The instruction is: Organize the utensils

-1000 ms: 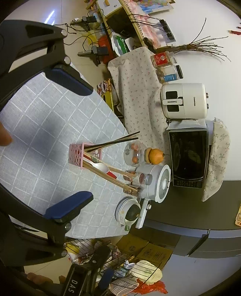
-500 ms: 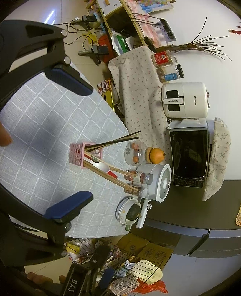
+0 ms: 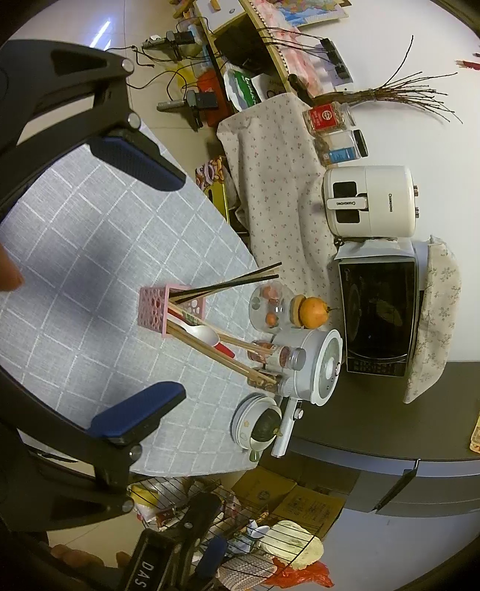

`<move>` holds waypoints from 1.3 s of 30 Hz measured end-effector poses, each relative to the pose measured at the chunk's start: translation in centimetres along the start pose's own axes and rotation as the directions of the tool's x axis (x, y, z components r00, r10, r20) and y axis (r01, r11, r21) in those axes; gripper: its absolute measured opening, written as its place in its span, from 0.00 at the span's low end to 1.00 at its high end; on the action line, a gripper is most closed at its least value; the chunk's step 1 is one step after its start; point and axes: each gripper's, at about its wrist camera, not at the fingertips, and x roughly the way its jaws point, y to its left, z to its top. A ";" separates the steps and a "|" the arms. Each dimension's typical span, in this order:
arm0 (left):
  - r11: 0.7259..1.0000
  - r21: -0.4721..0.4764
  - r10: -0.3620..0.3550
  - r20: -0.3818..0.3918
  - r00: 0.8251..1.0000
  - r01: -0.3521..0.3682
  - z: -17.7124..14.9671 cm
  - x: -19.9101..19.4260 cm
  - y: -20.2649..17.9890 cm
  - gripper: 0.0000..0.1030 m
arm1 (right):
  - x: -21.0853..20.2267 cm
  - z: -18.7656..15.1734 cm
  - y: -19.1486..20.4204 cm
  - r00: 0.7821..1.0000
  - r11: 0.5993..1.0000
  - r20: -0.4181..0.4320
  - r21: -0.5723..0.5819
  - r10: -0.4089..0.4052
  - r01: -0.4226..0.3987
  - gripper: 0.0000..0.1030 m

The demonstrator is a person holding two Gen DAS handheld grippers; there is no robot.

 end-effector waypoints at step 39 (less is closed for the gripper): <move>1.000 0.007 -0.009 -0.040 0.999 0.010 0.0 0.5 0.2 0.99 | -0.2 0.1 0.1 1.000 1.000 0.005 0.001 -0.009 0.009 1.00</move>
